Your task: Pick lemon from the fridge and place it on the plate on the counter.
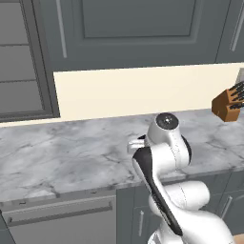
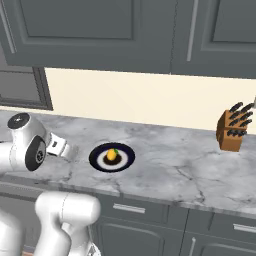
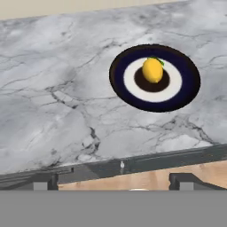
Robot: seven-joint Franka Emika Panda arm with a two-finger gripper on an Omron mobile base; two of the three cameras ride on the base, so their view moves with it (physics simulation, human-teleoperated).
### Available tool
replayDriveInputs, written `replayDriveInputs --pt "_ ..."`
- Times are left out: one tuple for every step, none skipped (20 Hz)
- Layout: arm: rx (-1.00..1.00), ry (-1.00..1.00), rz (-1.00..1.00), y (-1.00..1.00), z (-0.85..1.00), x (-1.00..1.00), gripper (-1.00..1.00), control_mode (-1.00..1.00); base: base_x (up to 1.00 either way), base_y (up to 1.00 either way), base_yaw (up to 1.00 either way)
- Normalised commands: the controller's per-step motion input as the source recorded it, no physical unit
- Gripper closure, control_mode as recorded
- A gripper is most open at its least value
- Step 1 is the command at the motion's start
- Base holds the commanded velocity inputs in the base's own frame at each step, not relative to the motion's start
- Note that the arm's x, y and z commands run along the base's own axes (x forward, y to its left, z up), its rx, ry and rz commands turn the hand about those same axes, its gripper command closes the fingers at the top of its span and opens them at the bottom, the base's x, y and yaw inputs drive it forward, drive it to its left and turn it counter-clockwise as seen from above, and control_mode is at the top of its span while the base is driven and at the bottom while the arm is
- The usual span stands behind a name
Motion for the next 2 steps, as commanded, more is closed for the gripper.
replayDriveInputs --pt "-0.02 -0.02 -0.02 0.39 0.27 -0.48 -1.00 -1.00 0.00 0.00 0.00" --pt "-0.02 0.00 -0.02 0.29 0.12 -0.43 -1.00 -1.00 0.00 0.00 0.00"
